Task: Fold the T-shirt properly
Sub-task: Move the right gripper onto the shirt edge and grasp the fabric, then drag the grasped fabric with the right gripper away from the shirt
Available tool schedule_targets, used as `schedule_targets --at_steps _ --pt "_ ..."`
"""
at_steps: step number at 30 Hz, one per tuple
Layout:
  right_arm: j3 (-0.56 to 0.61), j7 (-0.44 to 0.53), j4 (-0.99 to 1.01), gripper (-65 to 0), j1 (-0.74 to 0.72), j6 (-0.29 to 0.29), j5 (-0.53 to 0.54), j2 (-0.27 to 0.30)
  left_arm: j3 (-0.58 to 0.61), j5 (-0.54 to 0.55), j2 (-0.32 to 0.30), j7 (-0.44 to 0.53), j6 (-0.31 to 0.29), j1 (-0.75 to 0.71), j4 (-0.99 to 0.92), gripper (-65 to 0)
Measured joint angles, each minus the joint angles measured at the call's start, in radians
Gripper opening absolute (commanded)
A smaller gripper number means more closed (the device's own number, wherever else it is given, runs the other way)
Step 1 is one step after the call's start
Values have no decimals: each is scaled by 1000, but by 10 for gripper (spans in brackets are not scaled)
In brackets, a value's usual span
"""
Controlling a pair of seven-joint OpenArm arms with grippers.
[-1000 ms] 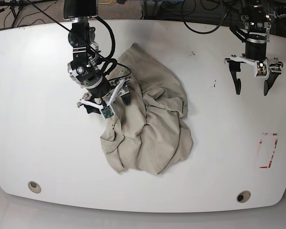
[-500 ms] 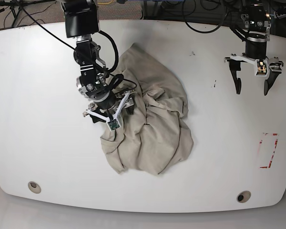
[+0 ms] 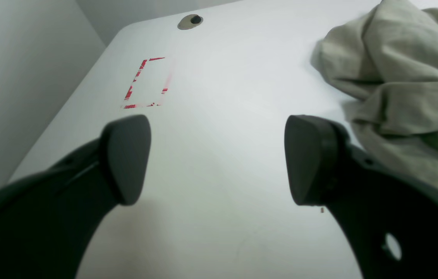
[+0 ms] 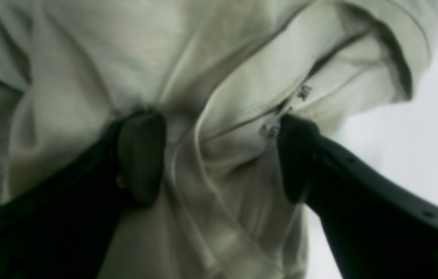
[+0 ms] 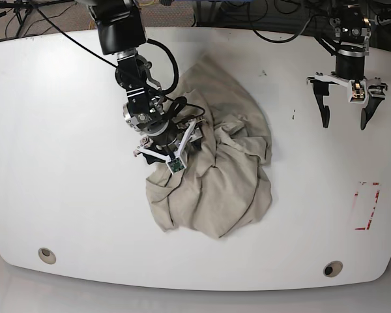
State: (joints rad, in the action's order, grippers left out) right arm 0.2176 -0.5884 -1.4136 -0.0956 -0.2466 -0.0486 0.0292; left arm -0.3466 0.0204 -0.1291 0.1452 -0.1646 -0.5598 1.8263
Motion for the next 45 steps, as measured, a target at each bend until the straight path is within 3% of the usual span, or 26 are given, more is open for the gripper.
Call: schedule_targets --at_steps 15,19,21,27,39,45 --pt "0 3 -57 -214 14 -58 -1 2 -6 0 2 -2 3 -5 0 -142" --pt "-6 10 -55 -269 6 -61 0 2 -6 0 0 0 3 -5 -2 -142" --pt "-6 8 -59 -372 4 -61 -1 2 -6 0 1 1 3 -5 -3 -139" --pt "26 -35 -164 -537 15 -50 1 4 -6 0 5 2 5 13 -3 -141" --pt "20 -151 -311 -569 29 -49 -5 31 -4 5 18 -16 6 23 -3 -142" --pt "17 -153 -368 -623 58 -50 2 35 -4 7 14 -18 6 28 -4 -138"
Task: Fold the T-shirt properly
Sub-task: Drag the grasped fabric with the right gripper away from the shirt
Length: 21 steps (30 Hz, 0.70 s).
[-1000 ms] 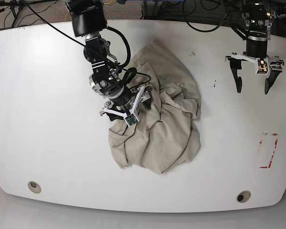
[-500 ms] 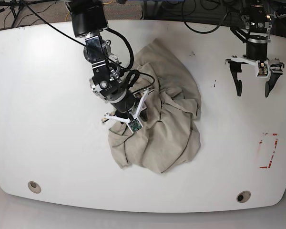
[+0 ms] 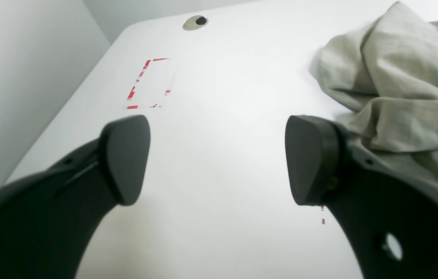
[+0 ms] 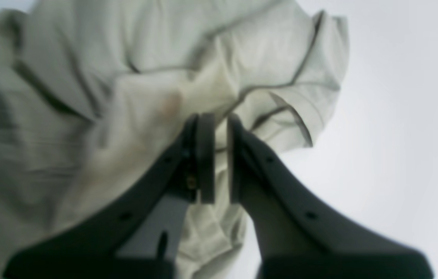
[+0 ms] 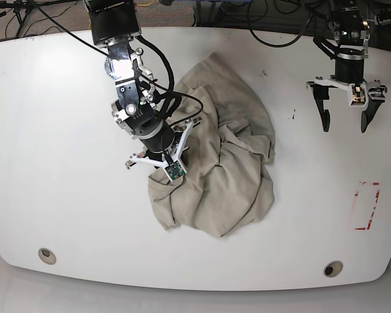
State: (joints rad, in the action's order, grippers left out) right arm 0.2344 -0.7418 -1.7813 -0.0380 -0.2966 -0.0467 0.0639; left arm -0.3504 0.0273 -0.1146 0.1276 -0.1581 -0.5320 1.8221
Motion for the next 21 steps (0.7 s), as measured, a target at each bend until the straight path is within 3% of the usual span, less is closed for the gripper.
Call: schedule_targets --at_steps 10,19,21 --pt "-9 -4 -46 -639 50 -3 0 13 10 1 -2 -1 0 -8 -2 -139" --pt "-13 -79 -61 -649 52 0 0 19 62 10 -9 -9 15 -37 7 -137" --pt "-13 -80 -64 -647 46 0 1 16 74 9 -7 -8 -19 -45 9 -137"
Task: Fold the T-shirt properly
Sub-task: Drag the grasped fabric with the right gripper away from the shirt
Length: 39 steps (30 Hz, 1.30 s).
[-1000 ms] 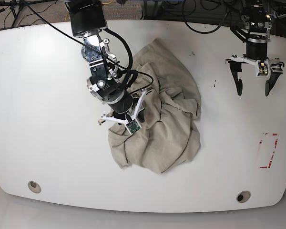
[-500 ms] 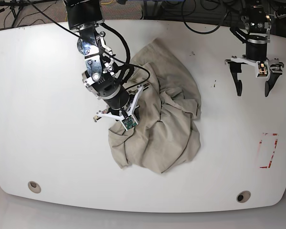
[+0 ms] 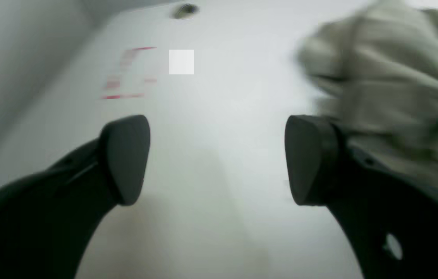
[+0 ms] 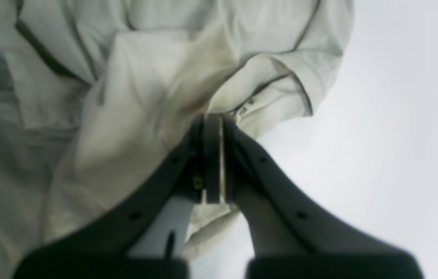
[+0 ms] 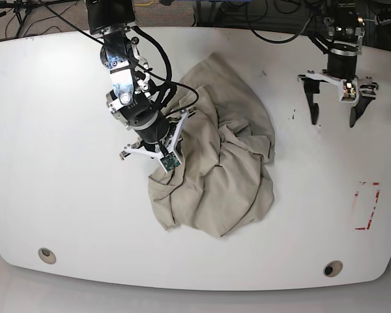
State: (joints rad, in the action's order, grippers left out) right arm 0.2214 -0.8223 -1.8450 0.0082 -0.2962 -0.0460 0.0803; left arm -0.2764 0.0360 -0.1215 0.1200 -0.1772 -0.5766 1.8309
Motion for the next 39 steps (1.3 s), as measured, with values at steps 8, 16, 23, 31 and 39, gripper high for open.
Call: schedule_targets --at_steps 8,16,23,31,39 --pt "-10 -38 84 -495 -62 -3 21 21 -11 -5 4 1 6 -17 2 -133" --pt "-14 2 307 -322 -183 8 15 68 -28 -5 0 1 7 -19 10 -126" --pt "68 94 284 -354 -197 10 33 83 -18 -4 2 8 4 -8 16 -124" --pt "119 166 261 -331 -237 7 114 116 -29 -5 0 0 -15 -3 17 -126" --pt "76 189 316 -332 -275 8 181 171 -29 -3 4 -4 -30 10 27 -125"
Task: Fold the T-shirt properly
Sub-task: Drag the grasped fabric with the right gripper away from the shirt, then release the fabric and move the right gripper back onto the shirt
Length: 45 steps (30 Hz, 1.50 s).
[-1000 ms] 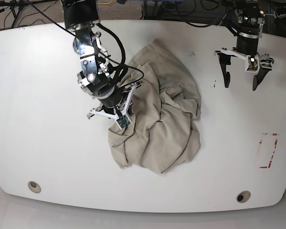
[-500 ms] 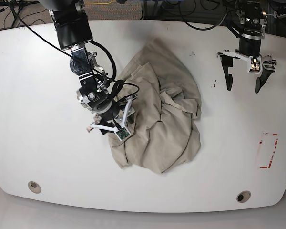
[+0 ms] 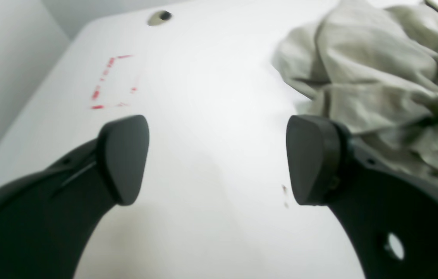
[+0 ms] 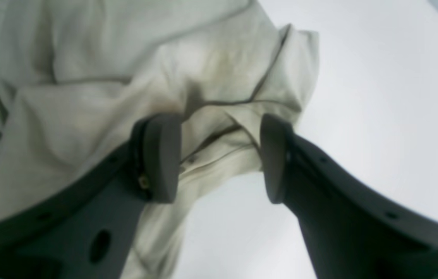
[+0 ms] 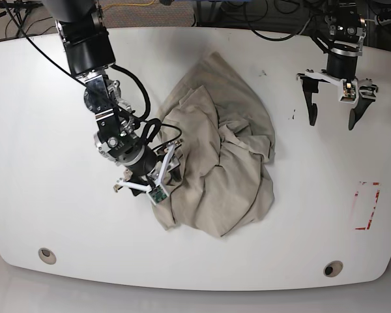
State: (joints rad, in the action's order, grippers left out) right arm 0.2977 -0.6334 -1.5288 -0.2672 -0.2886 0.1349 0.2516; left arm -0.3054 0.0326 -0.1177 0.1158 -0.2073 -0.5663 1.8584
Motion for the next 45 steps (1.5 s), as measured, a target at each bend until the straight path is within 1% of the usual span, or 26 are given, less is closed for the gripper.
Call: schedule_targets --at_steps 4,5,6,7,9,10,14,15,17,20,22,24,27,30,34,35,38,42,45 --pt "-35 26 43 -334 -56 10 -15 12 0 6 2 -4 -1 5 11 -124" --pt "-49 59 91 -334 -80 12 -28 14 0 6 1 -4 -3 7 11 -124" --pt "-62 105 156 -334 -120 -5 -21 17 0 5 2 -3 -3 9 11 -124" --pt "-68 118 208 -336 -159 -14 -19 19 0 6 1 -3 -2 8 11 -123" --pt "-79 98 294 -337 -222 18 -51 25 0 5 0 -3 2 6 10 -123" --pt "-89 115 340 -338 -251 30 -67 32 -2 5 0 -14 6 7 8 -122" --pt "-100 180 415 -334 -319 27 -58 47 -2 6 0 -4 8 10 8 -121" --pt "-96 186 442 -335 -331 39 -60 43 -2 5 -1 -4 6 9 8 -121" --pt "-80 179 456 -334 -330 38 -60 28 -2 6 0 -3 5 6 7 -121" --pt "-68 181 455 -333 -299 18 -45 -8 -2 5 -3 5 5 -5 6 -120" --pt "-62 174 457 -335 -280 18 -45 -34 -2 5 -7 4 8 -7 1 -120" --pt "-58 174 461 -334 -268 -2 -38 -51 -2 4 -8 5 9 -7 -2 -121" --pt "-50 190 495 -334 -283 3 -38 -61 -2 6 -8 6 7 -6 -5 -121" --pt "-53 198 529 -333 -308 18 -52 -56 -2 6 -6 10 6 -7 -6 -121" --pt "-55 214 566 -334 -336 20 -53 -53 -2 6 -6 10 5 -15 -6 -116" --pt "-55 224 602 -335 -349 19 -49 -57 -3 6 -6 10 6 -17 -6 -116" --pt "-52 216 689 -335 -384 11 -50 -75 -6 7 -5 12 8 -27 -4 -116" --pt "-48 234 758 -335 -416 -7 -34 -95 -4 7 -5 9 8 -31 -2 -116" --pt "-40 239 804 -333 -444 -11 -31 -125 -1 7 -5 8 8 -29 -2 -115"
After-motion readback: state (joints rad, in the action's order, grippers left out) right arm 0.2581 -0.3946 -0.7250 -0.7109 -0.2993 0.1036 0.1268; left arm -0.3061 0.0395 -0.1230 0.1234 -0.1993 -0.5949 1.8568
